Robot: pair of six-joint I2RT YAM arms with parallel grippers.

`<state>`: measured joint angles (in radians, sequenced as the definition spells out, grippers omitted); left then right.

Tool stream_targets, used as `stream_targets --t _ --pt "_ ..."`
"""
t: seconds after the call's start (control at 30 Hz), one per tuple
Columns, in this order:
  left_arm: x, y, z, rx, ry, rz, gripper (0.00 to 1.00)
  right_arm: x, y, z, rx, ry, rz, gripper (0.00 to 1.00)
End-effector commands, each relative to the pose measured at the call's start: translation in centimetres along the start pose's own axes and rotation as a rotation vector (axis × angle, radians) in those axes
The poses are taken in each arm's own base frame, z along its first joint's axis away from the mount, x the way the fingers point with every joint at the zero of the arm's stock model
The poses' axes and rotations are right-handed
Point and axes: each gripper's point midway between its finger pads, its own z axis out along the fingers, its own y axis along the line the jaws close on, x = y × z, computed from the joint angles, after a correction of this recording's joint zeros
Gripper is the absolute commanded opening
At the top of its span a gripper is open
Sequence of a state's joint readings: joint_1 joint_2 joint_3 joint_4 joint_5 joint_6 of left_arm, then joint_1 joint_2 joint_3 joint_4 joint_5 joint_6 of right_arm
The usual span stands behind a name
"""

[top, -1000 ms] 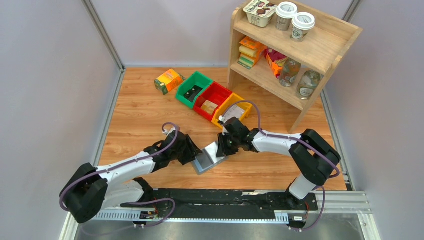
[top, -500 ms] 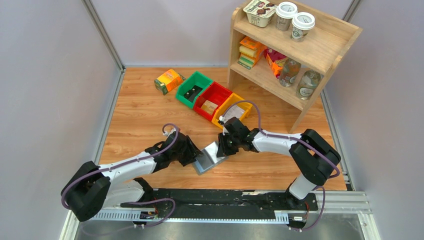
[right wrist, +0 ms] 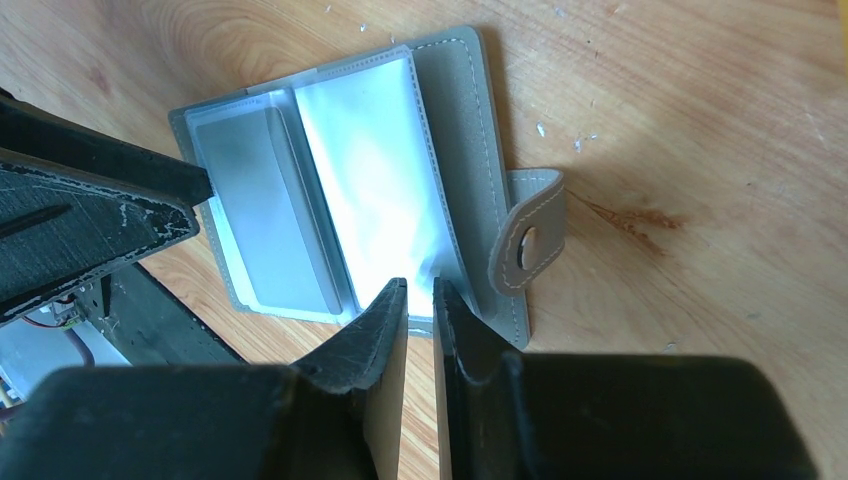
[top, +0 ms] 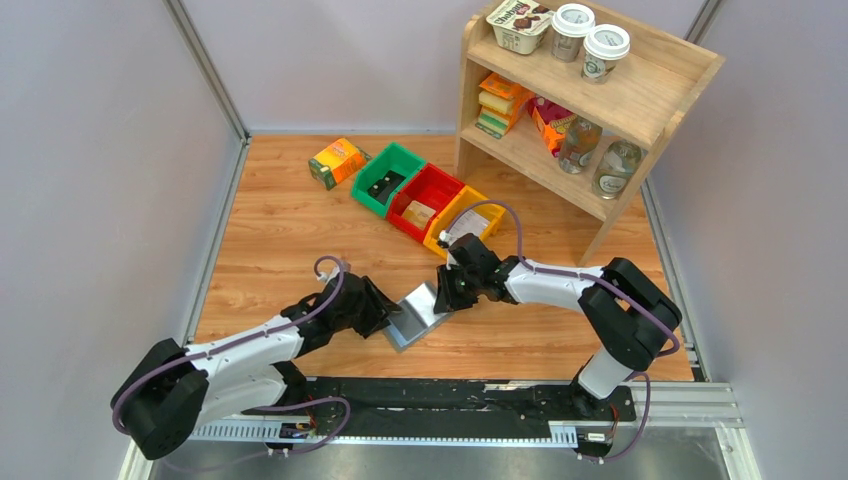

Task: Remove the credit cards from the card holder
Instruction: Remove the credit card from the card holder.

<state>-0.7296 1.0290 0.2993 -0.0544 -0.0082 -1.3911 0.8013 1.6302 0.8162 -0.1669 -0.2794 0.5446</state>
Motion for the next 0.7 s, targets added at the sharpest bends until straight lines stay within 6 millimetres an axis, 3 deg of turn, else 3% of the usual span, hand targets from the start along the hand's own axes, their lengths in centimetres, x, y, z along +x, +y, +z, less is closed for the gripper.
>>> stream_targets --t 0.0,0.33,0.67 --pt "-0.6 -0.2 -0.2 0.011 -0.035 -0.036 0.58 -1.0 0.3 -0.2 -0.015 -0.033 -0.011 0.18" --pt "-0.7 -0.3 -0.4 0.053 -0.047 -0.084 0.53 -1.0 0.3 -0.1 -0.019 -0.028 -0.007 0.18" --pt "-1.3 -4.2 -1.1 0.178 -0.053 -0.028 0.47 -0.9 0.3 -0.1 -0.026 -0.026 -0.006 0.18"
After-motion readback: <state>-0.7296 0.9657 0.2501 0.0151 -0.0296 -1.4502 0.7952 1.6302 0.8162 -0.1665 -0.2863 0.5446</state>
